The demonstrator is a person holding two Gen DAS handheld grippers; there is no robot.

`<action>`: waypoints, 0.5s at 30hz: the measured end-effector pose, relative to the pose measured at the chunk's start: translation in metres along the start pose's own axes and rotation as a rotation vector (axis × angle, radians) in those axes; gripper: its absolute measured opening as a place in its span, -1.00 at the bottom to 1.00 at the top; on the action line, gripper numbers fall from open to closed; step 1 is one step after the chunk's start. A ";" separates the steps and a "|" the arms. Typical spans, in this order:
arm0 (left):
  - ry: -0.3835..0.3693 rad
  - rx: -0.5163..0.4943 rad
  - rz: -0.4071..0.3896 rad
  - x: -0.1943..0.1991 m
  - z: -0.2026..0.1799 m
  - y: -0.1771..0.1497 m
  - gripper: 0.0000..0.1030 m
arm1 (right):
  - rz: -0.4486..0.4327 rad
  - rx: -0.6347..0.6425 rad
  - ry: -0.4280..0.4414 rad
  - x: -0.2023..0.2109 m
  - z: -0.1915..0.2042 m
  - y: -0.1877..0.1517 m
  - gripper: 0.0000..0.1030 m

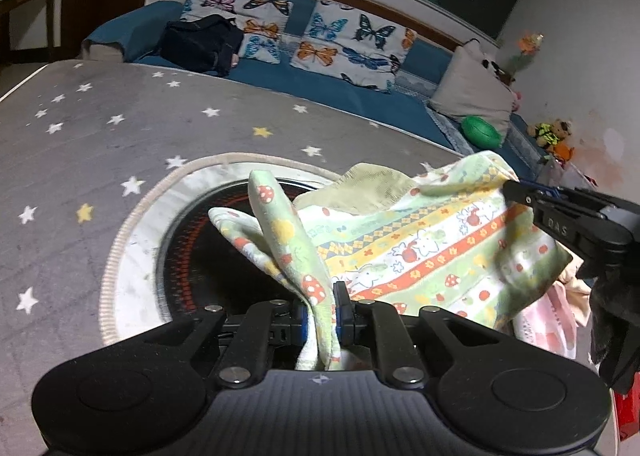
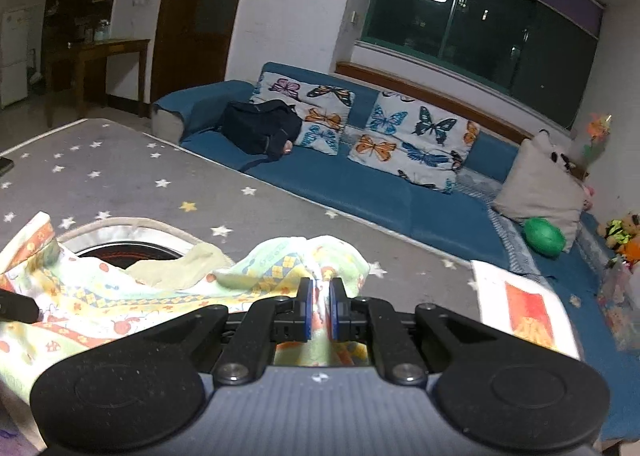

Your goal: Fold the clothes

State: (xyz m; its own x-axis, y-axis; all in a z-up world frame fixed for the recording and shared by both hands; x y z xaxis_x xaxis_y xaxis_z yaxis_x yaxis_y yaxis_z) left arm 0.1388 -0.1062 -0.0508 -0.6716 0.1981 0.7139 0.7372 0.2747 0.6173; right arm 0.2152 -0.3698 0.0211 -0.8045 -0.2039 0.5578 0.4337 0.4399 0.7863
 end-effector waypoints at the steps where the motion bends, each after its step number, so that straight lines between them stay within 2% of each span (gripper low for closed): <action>1: -0.006 -0.006 0.000 -0.002 -0.005 0.001 -0.76 | -0.003 0.008 -0.013 0.001 -0.003 0.000 -0.85; 8: -0.006 -0.022 -0.016 -0.021 -0.031 0.002 -0.76 | 0.012 0.015 -0.077 -0.008 -0.029 0.003 -0.85; 15: -0.029 -0.034 0.089 -0.051 -0.048 -0.028 -0.66 | 0.084 0.018 -0.102 -0.031 -0.037 -0.014 -0.81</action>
State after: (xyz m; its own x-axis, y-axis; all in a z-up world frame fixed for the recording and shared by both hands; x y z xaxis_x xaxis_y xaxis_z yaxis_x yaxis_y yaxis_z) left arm 0.1564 -0.1692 -0.0884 -0.6052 0.2477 0.7566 0.7956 0.2231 0.5633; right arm 0.2487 -0.4024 0.0027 -0.8030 -0.0763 0.5911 0.4946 0.4679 0.7324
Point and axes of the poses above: each gripper's, at about its wrist camera, not at the fingertips, and x roughly against the way its jaws point, z to its left, y to its top, the point moved 7 cm from there along -x, roughly the way its jaws point, and after that the axes turned 2 degrees about x, right-handed, at the moved point
